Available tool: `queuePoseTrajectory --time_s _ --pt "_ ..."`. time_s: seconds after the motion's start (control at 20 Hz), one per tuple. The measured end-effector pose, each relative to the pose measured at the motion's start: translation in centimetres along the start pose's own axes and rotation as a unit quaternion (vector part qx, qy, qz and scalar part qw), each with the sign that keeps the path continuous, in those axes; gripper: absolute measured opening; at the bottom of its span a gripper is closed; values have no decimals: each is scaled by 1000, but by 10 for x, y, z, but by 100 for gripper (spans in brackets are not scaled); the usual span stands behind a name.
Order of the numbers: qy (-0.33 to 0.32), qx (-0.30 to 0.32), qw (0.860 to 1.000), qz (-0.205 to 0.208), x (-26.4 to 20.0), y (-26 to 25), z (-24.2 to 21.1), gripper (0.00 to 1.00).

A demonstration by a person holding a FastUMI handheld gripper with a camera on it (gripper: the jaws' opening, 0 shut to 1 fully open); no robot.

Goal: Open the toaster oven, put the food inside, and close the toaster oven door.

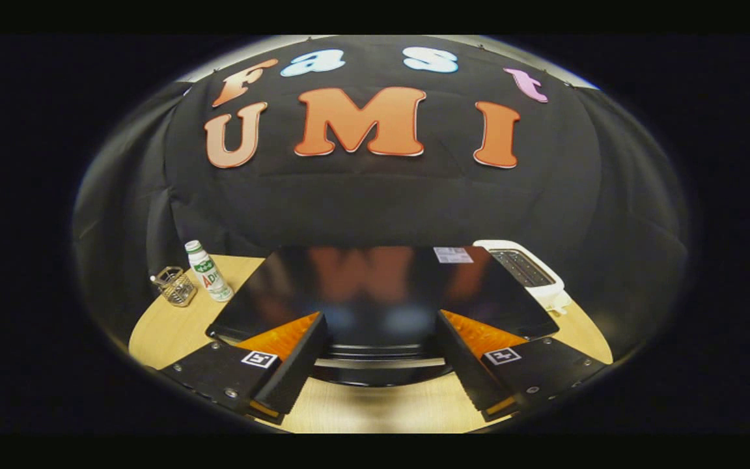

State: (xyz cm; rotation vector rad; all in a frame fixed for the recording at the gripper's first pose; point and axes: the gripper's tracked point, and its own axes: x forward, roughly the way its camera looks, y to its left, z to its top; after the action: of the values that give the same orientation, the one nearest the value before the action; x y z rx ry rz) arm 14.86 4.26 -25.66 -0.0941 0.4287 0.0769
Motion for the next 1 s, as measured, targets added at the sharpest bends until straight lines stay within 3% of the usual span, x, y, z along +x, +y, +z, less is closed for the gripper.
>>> queuePoseTrajectory --time_s 0.4,1.0 --pt "2 -1 1000 20 -19 5 -12 99" --pt "18 5 1000 8 -79 5 -65 98"
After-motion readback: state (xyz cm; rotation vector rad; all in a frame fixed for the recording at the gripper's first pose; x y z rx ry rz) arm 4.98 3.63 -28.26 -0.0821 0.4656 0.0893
